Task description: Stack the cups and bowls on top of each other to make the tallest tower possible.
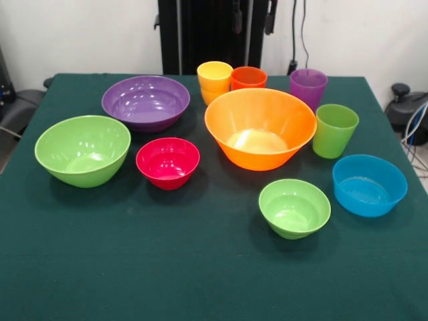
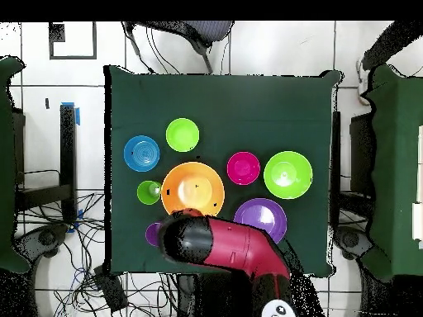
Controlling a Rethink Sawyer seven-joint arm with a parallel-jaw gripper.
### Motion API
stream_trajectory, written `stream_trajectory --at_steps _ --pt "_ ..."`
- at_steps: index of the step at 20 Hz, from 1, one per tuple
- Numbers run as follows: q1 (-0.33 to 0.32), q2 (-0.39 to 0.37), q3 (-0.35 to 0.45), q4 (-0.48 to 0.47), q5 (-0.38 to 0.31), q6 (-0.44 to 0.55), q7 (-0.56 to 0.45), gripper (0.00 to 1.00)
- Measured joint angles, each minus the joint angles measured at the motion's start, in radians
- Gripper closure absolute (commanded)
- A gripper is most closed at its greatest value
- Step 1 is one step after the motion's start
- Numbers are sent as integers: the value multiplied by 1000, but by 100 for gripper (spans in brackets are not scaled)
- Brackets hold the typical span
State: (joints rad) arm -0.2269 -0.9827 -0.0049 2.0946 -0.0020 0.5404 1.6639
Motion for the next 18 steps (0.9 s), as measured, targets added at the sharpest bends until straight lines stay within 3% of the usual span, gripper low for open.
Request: stream_trajectory --at_steps 8,18 --pt "-61 40 34 -34 -59 0 0 0" --pt "-240 63 146 -53 -177 0 0 0"
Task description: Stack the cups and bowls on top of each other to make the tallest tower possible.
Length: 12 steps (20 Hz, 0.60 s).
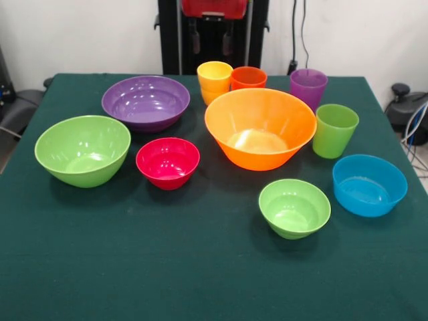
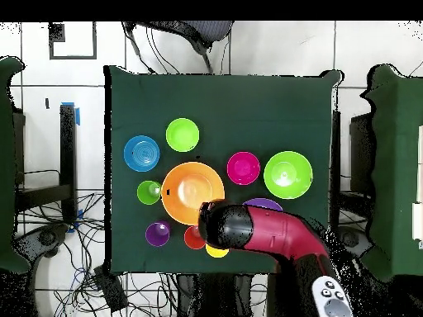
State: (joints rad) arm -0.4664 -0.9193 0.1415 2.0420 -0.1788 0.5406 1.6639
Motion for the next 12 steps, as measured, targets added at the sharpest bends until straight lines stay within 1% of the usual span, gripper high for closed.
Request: stream_trajectory --at_steps 3,6,12 --pt "-52 17 32 -11 -35 0 0 0" --pt "-83 33 55 -21 -67 0 0 0" --pt "-151 74 103 -30 -160 -12 0 0"
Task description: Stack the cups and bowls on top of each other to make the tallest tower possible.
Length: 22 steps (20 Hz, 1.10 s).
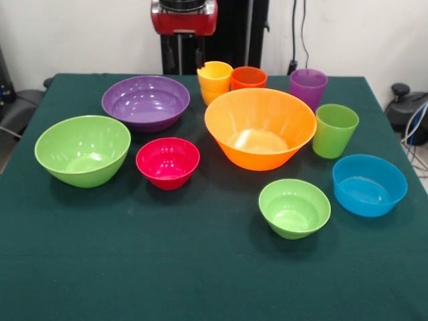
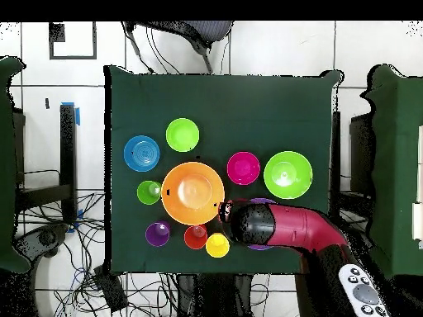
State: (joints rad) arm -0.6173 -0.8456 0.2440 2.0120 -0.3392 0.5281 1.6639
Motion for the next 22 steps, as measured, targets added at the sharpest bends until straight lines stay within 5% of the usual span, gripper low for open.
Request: stream_trajectory --at_steps 5,22 --pt "-65 37 51 0 -78 -33 0 0" --pt "-222 53 249 21 -92 -34 0 0"
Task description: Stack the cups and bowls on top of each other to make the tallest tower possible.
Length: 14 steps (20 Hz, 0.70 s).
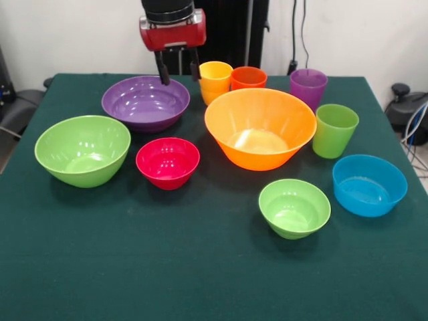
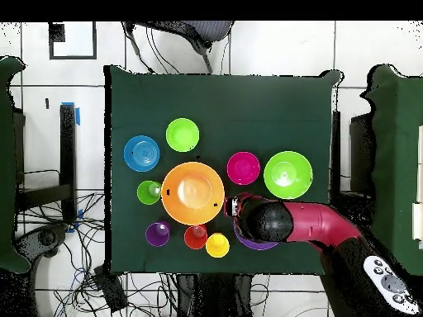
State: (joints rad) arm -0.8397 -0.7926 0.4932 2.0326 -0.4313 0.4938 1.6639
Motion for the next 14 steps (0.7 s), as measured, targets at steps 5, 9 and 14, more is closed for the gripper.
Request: stream_trajectory --at_steps 5,9,14 --pt "-22 0 40 7 0 0 0 0" --pt "-20 0 50 7 0 0 0 0" --pt "-13 9 57 7 -1 0 0 0"
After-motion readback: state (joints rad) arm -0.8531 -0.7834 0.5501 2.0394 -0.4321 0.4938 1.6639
